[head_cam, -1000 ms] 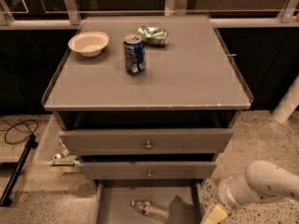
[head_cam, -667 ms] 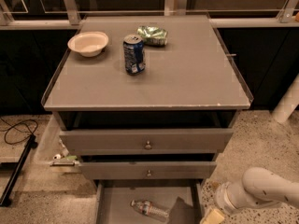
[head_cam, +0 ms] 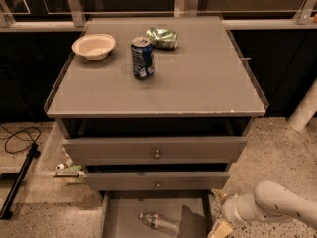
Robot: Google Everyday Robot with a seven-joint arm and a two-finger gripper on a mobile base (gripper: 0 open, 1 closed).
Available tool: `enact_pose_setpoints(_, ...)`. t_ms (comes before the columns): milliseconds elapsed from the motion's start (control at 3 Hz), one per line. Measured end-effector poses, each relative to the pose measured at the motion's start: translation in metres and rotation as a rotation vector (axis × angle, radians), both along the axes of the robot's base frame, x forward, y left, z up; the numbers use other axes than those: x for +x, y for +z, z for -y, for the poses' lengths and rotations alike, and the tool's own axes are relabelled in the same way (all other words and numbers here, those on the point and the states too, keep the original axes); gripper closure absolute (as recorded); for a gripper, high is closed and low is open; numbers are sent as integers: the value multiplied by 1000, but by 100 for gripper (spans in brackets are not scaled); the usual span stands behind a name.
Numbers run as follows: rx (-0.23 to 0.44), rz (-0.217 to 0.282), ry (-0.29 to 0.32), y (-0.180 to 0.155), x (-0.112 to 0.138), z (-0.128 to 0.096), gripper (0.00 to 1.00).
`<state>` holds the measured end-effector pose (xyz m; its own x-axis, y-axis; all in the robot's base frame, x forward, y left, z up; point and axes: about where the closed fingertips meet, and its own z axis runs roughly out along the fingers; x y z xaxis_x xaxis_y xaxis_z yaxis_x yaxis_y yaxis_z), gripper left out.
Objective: Pick water bottle from bottom drawer and place on counter
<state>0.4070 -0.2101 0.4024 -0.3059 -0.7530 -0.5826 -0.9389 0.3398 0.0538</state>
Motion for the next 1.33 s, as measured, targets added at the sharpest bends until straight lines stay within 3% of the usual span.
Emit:
enact_pose_setpoints(333, 15, 98, 115, 10, 7, -9, 0)
enact_pose_setpoints(667, 20, 84, 125, 3, 6, -13, 0)
enact_pose_setpoints(1000, 7, 83, 158, -27, 10, -24, 0)
enact_pose_setpoints(1333, -17, 113, 213, -90, 19, -43, 0)
